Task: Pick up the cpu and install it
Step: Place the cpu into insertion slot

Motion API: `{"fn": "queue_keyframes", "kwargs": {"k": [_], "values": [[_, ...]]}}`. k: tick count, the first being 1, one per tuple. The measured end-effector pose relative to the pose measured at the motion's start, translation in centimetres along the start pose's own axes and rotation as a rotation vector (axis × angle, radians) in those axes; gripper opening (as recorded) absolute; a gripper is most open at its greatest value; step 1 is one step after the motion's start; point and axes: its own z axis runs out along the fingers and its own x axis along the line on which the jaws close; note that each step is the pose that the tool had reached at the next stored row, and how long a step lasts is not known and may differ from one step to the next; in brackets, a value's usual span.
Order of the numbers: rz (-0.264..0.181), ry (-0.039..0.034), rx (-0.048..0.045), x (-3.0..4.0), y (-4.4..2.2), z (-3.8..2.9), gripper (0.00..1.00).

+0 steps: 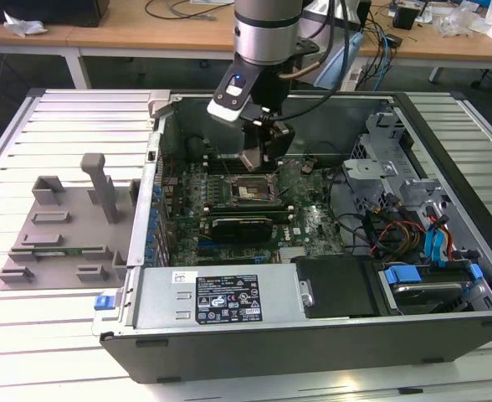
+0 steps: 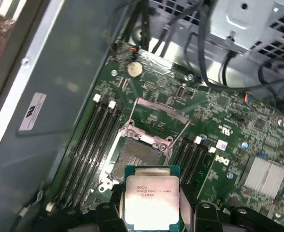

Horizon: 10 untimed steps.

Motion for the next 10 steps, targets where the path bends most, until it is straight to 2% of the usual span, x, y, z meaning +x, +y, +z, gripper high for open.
{"fn": "queue_keyframes", "kwargs": {"k": [1, 5, 10], "values": [[0.014, -0.0005, 0.0001, 0.00, 0.00, 0.00, 0.55], [0.132, -0.0050, 0.0013, 0.00, 0.00, 0.03, 0.55], [0.235, -0.0089, 0.0024, 0.00, 0.00, 0.09, 0.55]]}}
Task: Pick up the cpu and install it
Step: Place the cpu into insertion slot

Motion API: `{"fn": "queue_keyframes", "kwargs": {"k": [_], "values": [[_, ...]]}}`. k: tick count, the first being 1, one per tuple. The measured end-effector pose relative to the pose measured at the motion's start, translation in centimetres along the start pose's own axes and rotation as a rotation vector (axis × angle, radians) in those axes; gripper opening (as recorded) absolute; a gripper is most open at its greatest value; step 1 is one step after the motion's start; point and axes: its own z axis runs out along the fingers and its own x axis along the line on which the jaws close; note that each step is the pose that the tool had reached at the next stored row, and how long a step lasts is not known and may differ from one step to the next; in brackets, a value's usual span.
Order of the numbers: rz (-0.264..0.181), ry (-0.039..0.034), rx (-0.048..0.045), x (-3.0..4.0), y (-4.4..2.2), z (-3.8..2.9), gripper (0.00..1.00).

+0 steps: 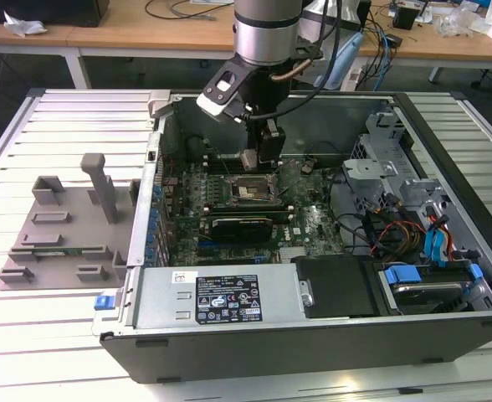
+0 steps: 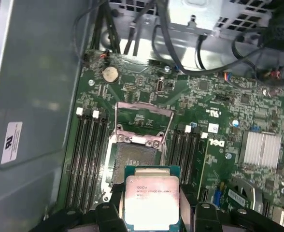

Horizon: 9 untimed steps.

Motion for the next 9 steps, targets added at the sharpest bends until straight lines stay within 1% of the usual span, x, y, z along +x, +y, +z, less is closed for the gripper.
{"fn": "queue_keyframes", "kwargs": {"k": [1, 4, 7, 9], "values": [[0.019, -0.0007, 0.0001, 0.00, 0.00, 0.01, 0.55], [0.020, -0.0010, -0.0009, 0.00, -0.01, 0.03, 0.55], [0.019, -0.0024, -0.0100, 0.00, -0.01, 0.14, 0.55], [0.019, -0.0024, -0.0102, 0.00, -0.02, 0.15, 0.55]]}}
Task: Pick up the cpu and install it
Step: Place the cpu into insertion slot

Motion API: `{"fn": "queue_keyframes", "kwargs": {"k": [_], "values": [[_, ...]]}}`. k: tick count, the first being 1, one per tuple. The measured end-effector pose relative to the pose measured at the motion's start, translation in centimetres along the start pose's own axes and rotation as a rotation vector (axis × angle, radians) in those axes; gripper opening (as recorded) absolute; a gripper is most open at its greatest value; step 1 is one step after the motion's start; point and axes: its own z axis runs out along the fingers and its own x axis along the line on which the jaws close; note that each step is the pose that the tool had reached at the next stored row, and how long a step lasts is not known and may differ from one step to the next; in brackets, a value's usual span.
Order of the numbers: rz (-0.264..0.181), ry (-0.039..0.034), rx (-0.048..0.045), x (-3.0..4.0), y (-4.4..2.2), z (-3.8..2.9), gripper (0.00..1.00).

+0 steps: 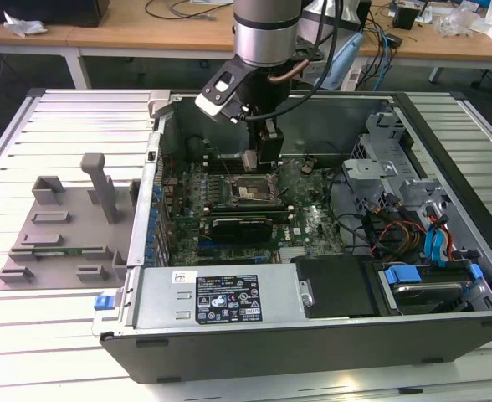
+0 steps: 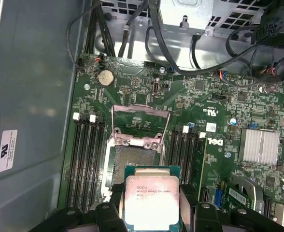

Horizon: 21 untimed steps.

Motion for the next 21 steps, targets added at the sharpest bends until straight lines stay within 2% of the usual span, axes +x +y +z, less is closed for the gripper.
{"fn": "queue_keyframes", "kwargs": {"k": [5, 9, 12, 21], "values": [[0.001, 0.0001, -0.0001, 0.01, -0.01, 0.34, 0.55], [0.031, -0.0016, -0.0004, 0.01, -0.03, 0.60, 0.55], [0.042, -0.0034, -0.0117, 0.01, -0.05, 1.09, 0.55], [0.065, -0.0052, -0.0171, 0.03, -0.13, 2.46, 0.55]]}}
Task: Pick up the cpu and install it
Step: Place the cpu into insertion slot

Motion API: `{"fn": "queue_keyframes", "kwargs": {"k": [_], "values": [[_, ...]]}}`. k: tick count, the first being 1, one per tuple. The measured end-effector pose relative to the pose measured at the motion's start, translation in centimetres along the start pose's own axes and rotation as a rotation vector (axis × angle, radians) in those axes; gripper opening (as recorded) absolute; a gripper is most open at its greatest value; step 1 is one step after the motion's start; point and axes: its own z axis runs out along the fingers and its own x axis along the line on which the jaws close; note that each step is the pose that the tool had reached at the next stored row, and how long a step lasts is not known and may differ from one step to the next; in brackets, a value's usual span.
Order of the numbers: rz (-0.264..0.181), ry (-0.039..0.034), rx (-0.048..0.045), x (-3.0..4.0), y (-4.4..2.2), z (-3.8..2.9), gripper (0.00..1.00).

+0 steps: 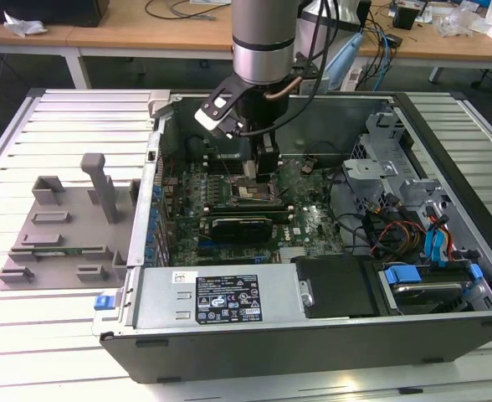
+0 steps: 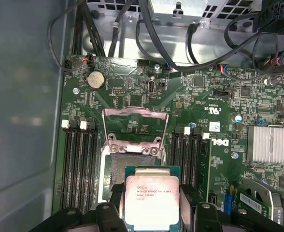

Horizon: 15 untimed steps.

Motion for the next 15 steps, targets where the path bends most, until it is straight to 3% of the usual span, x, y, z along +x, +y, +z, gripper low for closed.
{"fn": "queue_keyframes", "kwargs": {"k": [5, 15], "values": [[0.009, -0.0006, -0.0002, 0.01, -0.02, 0.37, 0.55], [0.048, -0.0032, 0.0004, 0.02, -0.12, 1.81, 0.55]]}}
